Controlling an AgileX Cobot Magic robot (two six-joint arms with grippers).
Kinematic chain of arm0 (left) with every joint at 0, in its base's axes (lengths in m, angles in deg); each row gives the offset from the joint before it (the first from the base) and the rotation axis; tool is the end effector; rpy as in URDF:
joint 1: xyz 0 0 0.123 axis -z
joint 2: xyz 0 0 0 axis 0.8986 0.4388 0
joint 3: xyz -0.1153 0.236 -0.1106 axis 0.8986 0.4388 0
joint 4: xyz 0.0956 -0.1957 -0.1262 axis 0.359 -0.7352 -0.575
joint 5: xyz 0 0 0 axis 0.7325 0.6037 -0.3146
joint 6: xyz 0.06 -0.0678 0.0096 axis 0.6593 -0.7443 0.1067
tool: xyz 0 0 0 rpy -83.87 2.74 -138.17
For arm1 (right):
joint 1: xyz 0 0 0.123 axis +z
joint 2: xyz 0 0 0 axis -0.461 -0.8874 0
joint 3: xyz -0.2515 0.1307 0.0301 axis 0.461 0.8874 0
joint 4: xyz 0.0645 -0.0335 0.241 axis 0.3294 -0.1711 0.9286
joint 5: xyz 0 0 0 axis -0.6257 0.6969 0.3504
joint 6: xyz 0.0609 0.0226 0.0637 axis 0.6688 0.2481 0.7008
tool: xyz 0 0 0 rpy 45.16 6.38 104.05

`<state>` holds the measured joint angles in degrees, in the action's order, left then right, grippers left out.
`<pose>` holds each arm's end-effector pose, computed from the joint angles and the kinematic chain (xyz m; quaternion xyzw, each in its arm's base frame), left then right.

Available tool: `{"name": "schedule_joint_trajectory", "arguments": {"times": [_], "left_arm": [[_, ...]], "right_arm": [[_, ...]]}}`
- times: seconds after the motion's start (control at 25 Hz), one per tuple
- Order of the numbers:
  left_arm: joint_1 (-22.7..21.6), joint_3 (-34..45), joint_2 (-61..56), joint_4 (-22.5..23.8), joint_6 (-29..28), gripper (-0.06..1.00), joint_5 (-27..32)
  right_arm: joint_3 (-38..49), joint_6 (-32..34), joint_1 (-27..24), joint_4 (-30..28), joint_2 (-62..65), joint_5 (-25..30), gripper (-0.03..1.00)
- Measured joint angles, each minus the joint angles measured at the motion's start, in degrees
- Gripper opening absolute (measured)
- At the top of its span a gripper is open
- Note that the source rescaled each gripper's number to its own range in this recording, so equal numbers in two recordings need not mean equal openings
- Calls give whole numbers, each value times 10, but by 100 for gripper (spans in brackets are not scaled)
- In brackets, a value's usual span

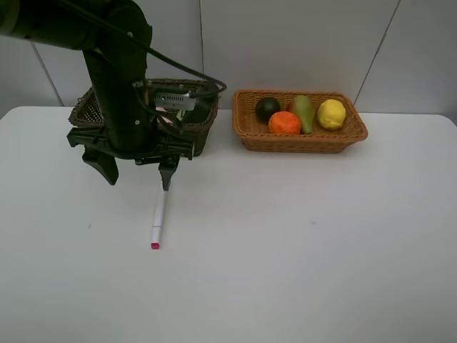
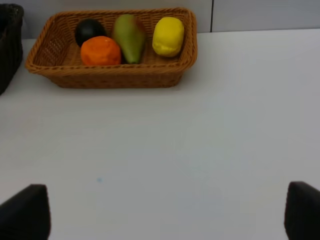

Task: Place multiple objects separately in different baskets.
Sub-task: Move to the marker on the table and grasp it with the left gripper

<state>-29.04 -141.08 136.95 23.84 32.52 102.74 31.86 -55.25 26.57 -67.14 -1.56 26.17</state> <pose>0.2819 -0.1949 0.1819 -0.0062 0.9999 0.0073 0.0056 -0.0070 0.0051 0.2829 -0.0216 0.8447 0.0102 0.5347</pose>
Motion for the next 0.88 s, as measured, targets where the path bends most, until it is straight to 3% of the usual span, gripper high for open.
{"name": "schedule_joint_trajectory", "arguments": {"times": [0.88], "left_arm": [[-8,29,93,-5,4,100,-172]], "right_arm": [[0,0,0,2,0,-1,98]]}}
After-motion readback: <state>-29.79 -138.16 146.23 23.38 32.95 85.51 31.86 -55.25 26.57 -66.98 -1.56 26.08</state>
